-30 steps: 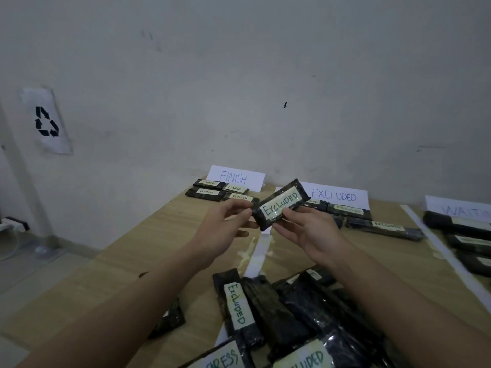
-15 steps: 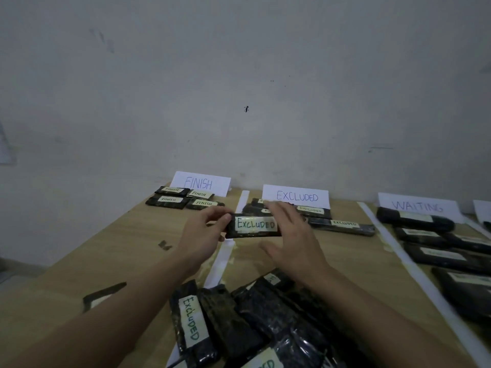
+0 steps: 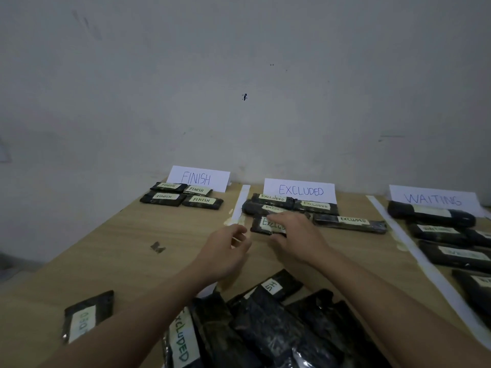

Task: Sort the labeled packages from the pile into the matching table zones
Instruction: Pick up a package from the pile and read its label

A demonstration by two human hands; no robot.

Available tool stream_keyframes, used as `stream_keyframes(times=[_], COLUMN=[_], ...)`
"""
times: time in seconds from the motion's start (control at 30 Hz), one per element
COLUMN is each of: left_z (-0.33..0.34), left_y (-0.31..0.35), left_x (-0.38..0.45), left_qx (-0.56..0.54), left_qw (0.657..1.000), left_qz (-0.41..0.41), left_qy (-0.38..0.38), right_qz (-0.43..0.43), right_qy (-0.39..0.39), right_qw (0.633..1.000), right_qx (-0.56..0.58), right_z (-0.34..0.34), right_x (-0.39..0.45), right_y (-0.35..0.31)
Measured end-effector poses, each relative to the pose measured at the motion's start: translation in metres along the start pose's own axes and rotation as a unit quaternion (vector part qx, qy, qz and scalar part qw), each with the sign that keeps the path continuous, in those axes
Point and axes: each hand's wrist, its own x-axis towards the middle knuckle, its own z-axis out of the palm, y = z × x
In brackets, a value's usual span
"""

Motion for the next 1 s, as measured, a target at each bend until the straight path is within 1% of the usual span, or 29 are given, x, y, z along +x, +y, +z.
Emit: stream_keyframes(times=[0.1, 0.23, 0.37, 0.43, 0.53, 0.73, 0.9, 1.0], left_z=[-0.001, -0.005, -0.011, -0.015, -0.018, -0.024, -0.034, -0.040], left_y=[-0.007, -0.012, -0.015, -0.015, -0.015, -0.005, 0.006, 0.014], left_x=[-0.002, -0.007, -0.012, -0.015, -0.021, -0.039, -0.058, -0.070], left_qx=[0.024, 0.050, 0.067, 0.074, 0.091, 0.095, 0.100, 0.103], left_qw=[0.999, 0.997, 0.994, 0.992, 0.988, 0.978, 0.972, 0.971], left_qz=[0.020, 0.049, 0.072, 0.079, 0.101, 0.143, 0.173, 0.177], left_qy=[-0.012, -0.026, -0.046, -0.058, -0.078, -0.115, -0.121, -0.121], right_qz=[0.019, 0.025, 0.008, -0.013, -0.063, -0.157, -0.171, -0.141], right_qy=[-0.056, -0.091, -0.087, -0.072, -0.054, -0.091, -0.092, -0.109], right_qw=[0.998, 0.994, 0.995, 0.997, 0.996, 0.982, 0.979, 0.982], right_qx=[-0.012, -0.051, -0.049, -0.022, 0.028, 0.051, 0.060, 0.057], right_z=[0.008, 0.020, 0.021, 0.014, -0.003, -0.037, -0.056, -0.058], right_x=[0.020, 0.033, 0.030, 0.023, 0.004, -0.052, -0.099, -0.118], right_y=[-0.006, -0.011, -0.009, -0.010, -0.014, -0.033, -0.050, -0.056])
